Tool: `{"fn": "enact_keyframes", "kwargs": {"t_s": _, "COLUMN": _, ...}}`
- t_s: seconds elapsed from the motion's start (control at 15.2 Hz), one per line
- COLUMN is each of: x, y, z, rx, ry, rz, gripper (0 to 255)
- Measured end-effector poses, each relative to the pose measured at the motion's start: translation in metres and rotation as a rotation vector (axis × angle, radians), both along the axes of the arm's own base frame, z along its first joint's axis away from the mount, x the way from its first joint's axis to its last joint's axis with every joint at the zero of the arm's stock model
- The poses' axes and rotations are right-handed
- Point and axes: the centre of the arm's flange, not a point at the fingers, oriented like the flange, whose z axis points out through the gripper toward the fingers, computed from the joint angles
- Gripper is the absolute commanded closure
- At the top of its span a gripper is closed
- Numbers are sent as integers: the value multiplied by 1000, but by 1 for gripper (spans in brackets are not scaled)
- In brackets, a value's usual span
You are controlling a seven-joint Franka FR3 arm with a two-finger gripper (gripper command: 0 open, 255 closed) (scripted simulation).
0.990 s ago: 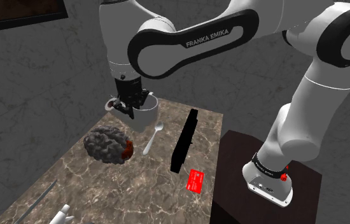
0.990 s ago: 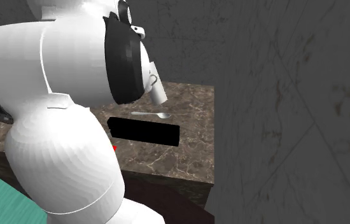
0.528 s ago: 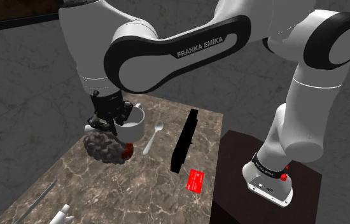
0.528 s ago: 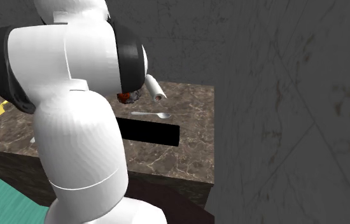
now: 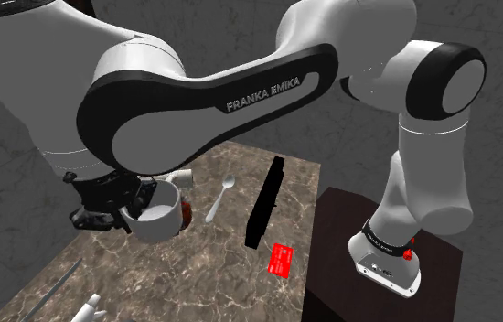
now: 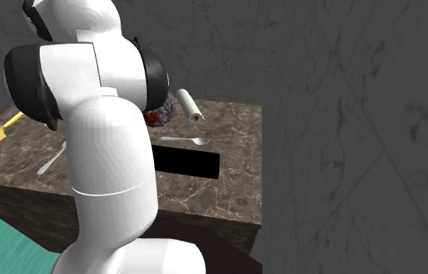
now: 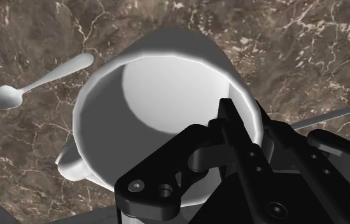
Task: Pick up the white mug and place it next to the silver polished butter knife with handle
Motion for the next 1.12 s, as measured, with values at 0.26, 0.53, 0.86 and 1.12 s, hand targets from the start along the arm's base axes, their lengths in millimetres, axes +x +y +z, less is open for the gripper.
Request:
{"fn": "enact_keyframes", "kwargs": {"t_s": 0.26, "x": -17, "y": 49, "z": 1, "rx": 0, "ry": 0, "rz": 0, "gripper": 255}}
{"fn": "enact_keyframes", "kwargs": {"t_s": 0.53, "x": -24, "y": 77, "z": -13, "rx": -1, "ry": 0, "rz": -1, "gripper": 255}}
{"fn": "enact_keyframes", "kwargs": {"t_s": 0.86, "x": -25, "y": 79, "z": -38, "rx": -1, "ry": 0, "rz": -2, "gripper": 255}}
{"fn": "enact_keyframes", "kwargs": {"t_s": 1.12, "x": -23, "y": 79, "z": -60, "rx": -1, "ry": 0, "rz": -2, "gripper": 255}}
